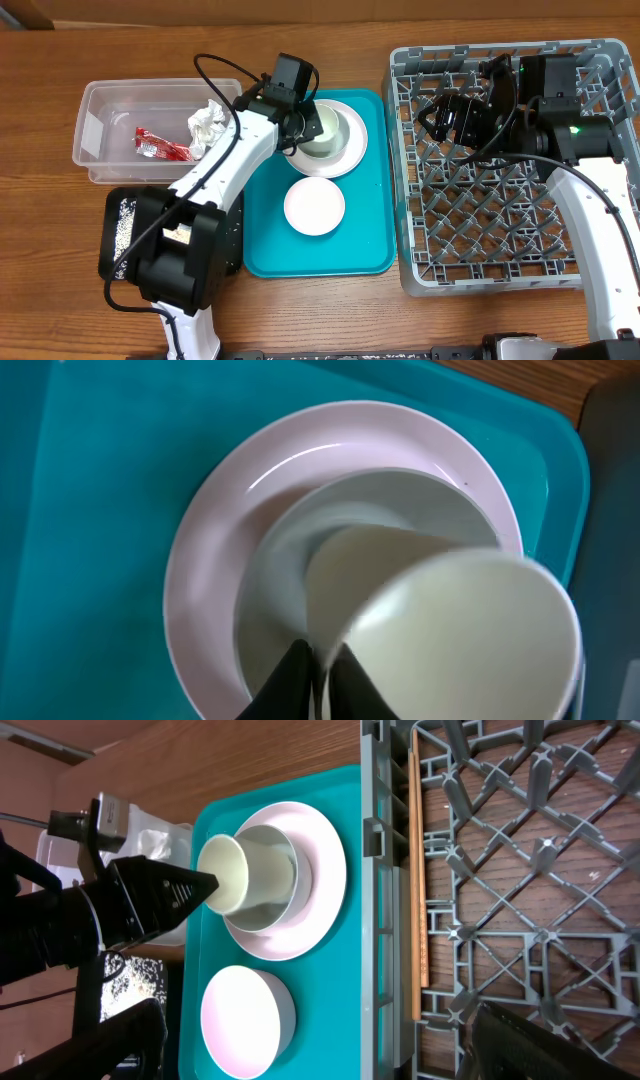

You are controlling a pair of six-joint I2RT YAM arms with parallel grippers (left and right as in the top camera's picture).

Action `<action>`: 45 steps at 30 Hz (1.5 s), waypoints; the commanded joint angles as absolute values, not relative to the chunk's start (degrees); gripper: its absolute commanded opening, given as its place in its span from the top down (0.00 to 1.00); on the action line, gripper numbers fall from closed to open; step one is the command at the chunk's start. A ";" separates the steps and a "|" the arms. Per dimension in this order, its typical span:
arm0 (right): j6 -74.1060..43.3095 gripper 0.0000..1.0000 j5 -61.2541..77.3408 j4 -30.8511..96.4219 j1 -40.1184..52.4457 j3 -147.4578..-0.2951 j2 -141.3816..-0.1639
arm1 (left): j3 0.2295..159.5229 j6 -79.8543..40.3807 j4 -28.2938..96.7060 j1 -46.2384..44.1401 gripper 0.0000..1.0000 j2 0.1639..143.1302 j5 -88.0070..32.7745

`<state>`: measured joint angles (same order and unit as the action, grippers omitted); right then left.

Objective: Sort waste into correct bins and load items into the dishwasher
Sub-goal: 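Lift the white cup with the left gripper toward the right gripper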

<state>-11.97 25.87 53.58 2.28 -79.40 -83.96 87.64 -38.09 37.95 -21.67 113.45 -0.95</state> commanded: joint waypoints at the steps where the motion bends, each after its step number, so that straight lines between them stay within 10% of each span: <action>1: -11.57 0.00 25.47 53.89 2.17 -80.60 -84.14 | 86.78 -38.81 38.13 -22.26 0.96 114.13 -1.56; 10: -11.53 0.00 25.52 55.05 1.65 -80.60 -84.14 | 90.06 -35.00 38.11 -18.96 0.96 111.11 -12.47; 27: 8.84 0.00 61.32 52.93 1.21 -80.60 -84.14 | 97.97 -23.20 40.01 -5.98 0.96 108.09 -89.54; 45: 12.69 0.00 79.05 45.56 1.69 -80.60 -84.14 | 97.97 -21.12 39.62 -11.03 0.96 108.12 -89.43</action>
<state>11.84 74.24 46.44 1.50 -79.40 -83.96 97.03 -23.27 39.62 -10.79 109.06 -88.12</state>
